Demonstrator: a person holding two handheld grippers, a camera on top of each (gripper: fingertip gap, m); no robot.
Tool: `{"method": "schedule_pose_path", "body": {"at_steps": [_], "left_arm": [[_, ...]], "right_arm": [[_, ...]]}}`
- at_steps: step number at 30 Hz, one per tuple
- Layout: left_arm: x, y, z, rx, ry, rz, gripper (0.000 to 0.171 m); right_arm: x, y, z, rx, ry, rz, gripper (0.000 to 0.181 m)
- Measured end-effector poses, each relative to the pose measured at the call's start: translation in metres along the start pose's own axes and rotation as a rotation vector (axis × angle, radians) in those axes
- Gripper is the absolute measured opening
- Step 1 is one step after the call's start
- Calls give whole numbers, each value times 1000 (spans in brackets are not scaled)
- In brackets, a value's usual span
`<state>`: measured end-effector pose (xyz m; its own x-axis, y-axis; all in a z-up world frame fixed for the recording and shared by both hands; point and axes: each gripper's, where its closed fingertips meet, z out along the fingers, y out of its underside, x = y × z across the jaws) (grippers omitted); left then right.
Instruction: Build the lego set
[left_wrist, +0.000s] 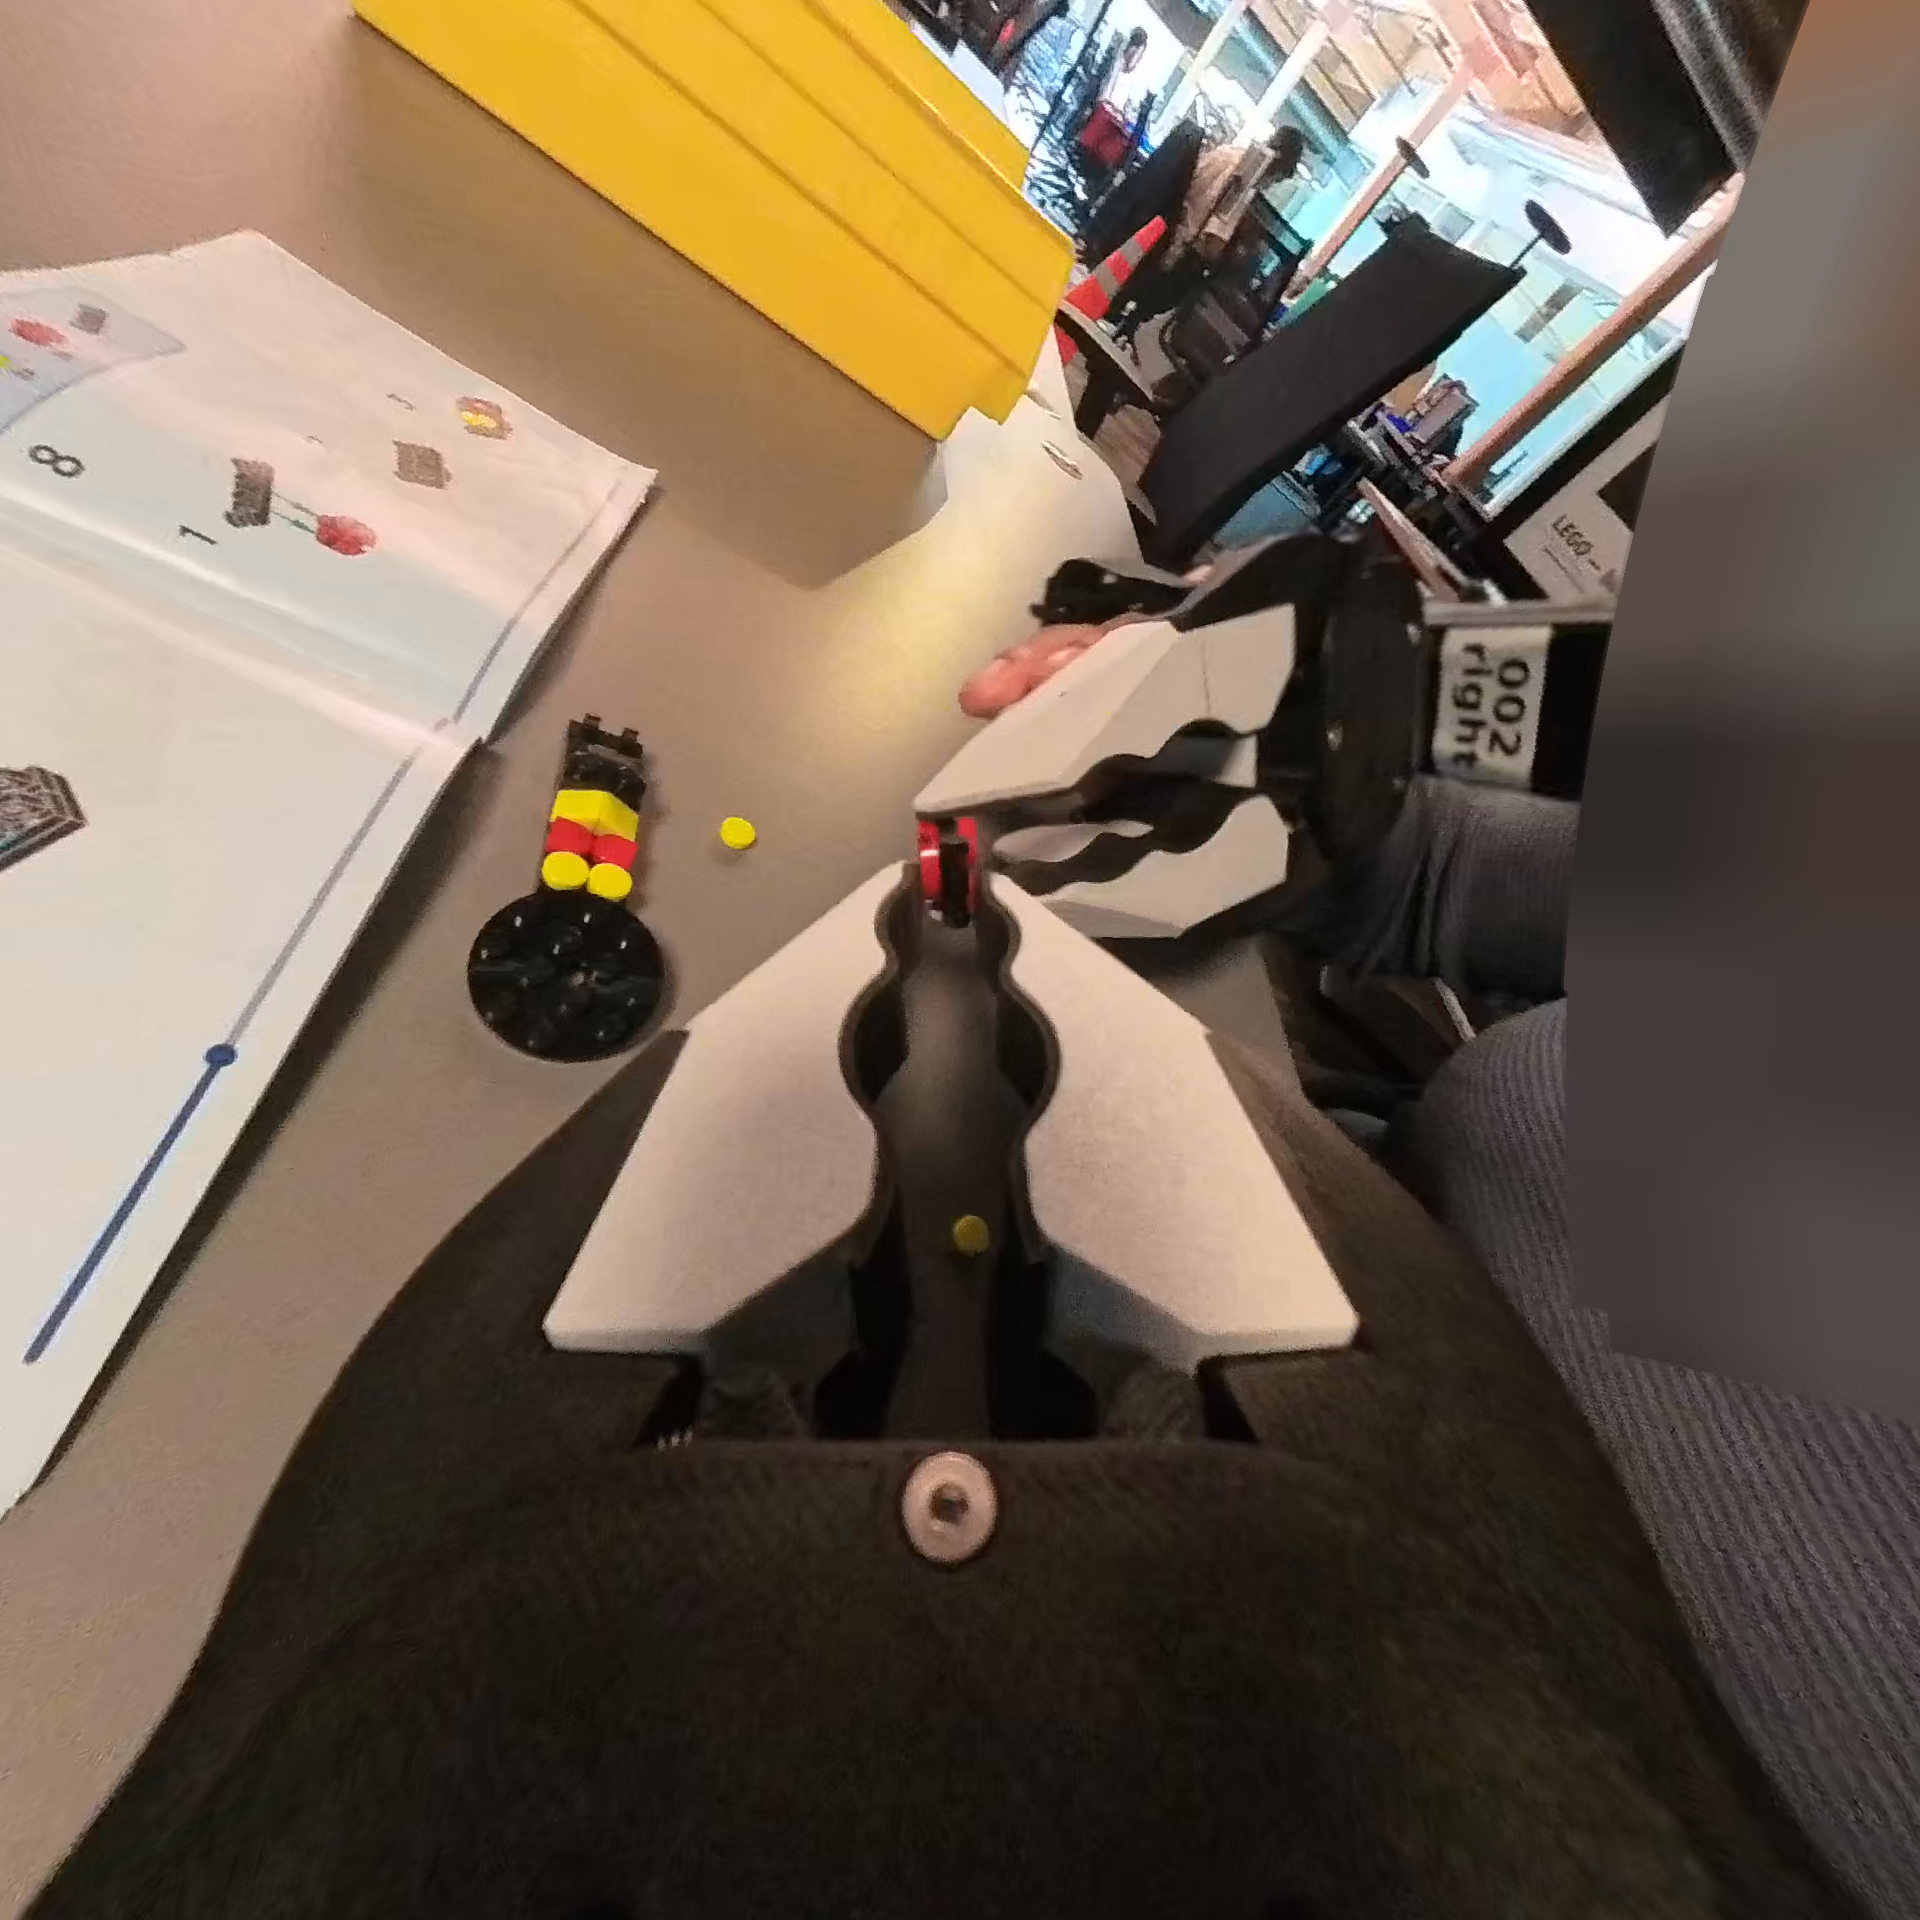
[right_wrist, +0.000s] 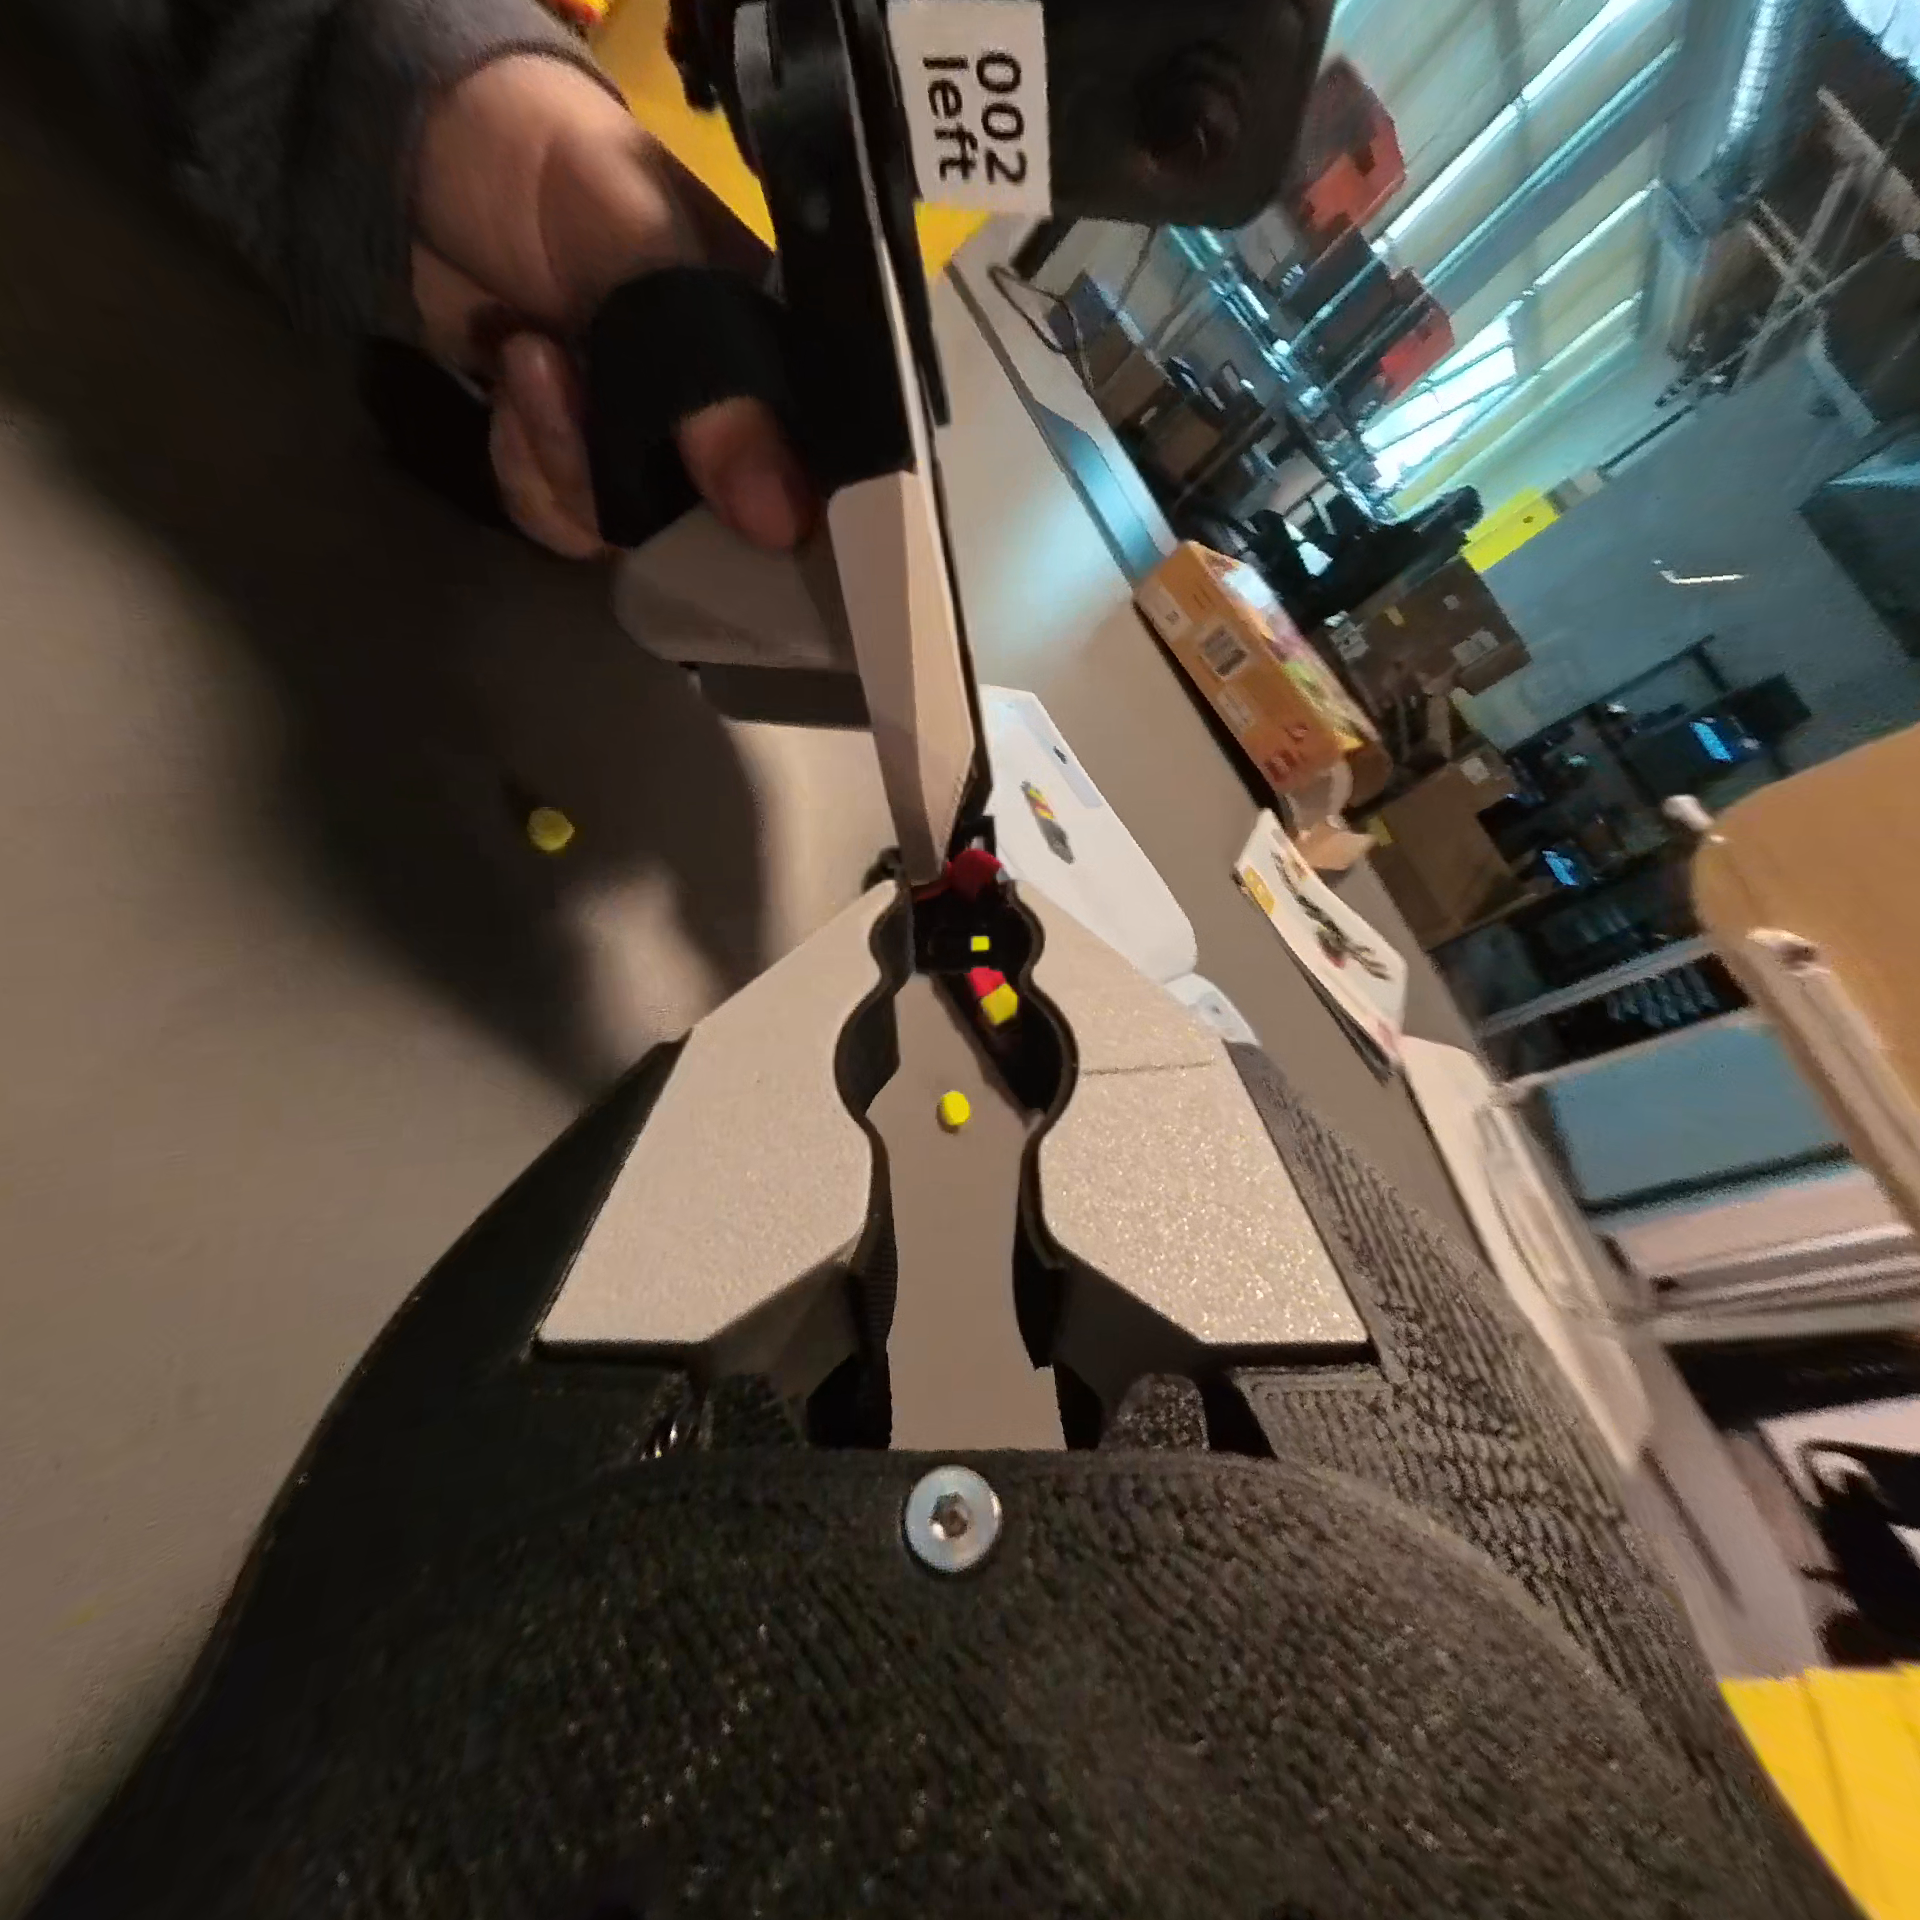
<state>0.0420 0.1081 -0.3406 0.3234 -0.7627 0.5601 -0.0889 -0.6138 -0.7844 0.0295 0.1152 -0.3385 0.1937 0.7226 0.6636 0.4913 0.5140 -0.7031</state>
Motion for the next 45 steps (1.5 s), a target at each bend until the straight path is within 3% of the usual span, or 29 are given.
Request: {"method": "schedule_pose_path", "body": {"at_steps": [1,15,25,33,45], "left_arm": [[-2,-1,-1,6,-13,1,9],[-10,6,1,-39,-101,30,8],[-14,8,0,-57,-135,40,8],[-25,10,-1,-50,-156,-75,7],[-24,11,-1,-56,-126,-105,7]], "right_arm": [[1,0,1,-13,29,-31,14],[-5,1,7,-48,69,-102,16],[-8,4,9,-66,45,-44,15],[-9,10,17,-141,136,-212,13],[-7,11,13,-91,75,-60,18]]}}
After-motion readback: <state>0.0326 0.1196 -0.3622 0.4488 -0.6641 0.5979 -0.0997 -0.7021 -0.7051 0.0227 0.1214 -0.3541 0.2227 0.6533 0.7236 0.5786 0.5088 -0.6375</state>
